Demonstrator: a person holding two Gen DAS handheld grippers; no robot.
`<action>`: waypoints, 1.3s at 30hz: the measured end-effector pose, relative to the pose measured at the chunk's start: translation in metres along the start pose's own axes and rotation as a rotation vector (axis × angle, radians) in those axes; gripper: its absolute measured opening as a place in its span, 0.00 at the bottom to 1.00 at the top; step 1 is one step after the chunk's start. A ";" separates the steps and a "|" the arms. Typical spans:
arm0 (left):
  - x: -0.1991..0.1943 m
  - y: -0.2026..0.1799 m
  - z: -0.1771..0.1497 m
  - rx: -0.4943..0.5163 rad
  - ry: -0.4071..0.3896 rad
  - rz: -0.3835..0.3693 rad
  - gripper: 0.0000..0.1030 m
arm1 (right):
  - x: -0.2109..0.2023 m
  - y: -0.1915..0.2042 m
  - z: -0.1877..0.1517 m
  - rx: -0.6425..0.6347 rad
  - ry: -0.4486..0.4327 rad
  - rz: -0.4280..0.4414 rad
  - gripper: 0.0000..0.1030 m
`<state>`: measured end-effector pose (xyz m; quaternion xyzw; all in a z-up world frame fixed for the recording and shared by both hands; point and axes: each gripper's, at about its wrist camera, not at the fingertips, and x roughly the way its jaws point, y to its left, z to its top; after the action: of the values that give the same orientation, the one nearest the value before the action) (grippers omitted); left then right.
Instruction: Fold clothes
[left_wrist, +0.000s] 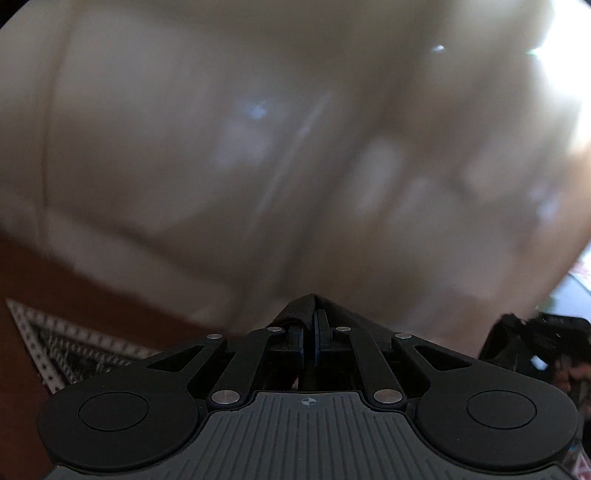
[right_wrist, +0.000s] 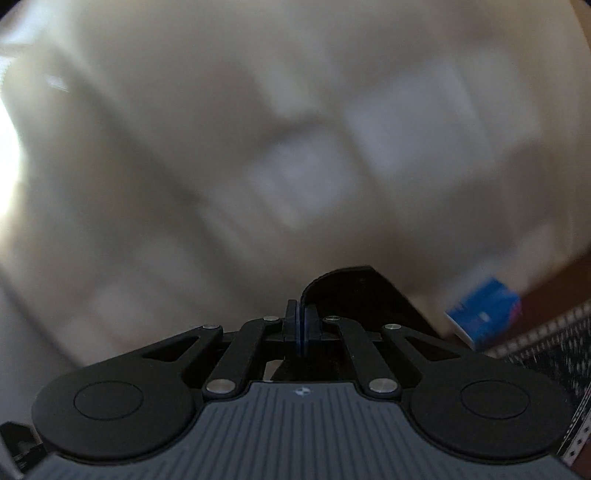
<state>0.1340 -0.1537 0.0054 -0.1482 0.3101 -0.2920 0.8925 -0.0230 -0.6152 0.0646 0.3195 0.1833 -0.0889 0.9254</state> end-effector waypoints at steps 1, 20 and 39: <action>0.030 0.016 -0.003 -0.010 0.028 0.043 0.16 | 0.032 -0.011 -0.008 0.025 0.021 -0.030 0.08; 0.089 0.074 -0.041 0.032 0.222 0.124 0.65 | 0.019 -0.062 -0.153 -0.209 0.302 -0.294 0.47; 0.189 -0.186 -0.193 0.299 0.334 0.276 0.66 | -0.035 -0.159 -0.231 -0.051 0.348 -0.180 0.50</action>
<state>0.0514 -0.4318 -0.1480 0.0794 0.4241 -0.2304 0.8722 -0.1649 -0.5933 -0.1783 0.2890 0.3705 -0.1104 0.8758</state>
